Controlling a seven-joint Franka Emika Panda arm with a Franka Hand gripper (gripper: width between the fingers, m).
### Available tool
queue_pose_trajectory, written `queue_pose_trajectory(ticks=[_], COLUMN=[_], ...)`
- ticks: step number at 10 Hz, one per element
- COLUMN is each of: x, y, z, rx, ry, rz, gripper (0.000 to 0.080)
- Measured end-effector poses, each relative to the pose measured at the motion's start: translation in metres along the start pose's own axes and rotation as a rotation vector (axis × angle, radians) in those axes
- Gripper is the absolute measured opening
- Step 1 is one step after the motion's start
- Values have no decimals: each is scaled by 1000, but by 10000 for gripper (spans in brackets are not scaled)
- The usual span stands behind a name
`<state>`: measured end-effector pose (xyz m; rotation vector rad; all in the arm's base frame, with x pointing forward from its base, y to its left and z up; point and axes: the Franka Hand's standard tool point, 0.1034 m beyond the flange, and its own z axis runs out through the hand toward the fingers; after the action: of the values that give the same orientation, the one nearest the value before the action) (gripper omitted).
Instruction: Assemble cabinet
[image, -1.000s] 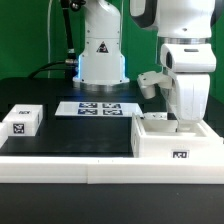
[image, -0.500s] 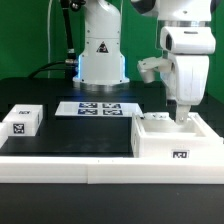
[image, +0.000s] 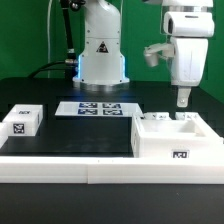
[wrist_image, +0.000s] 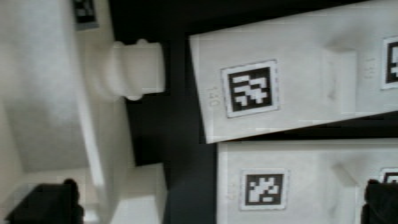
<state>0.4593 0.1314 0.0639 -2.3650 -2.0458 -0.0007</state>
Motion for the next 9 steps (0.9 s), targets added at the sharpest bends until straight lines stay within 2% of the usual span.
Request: queue_pose_trajectory(ticks=[6, 7, 9], x=[0, 5, 15], y=[-3, -9, -29], z=[1, 5, 15], rx=[4, -7, -5], ry=[-1, 12, 27], rz=[16, 29, 25], gripper=[797, 797, 797])
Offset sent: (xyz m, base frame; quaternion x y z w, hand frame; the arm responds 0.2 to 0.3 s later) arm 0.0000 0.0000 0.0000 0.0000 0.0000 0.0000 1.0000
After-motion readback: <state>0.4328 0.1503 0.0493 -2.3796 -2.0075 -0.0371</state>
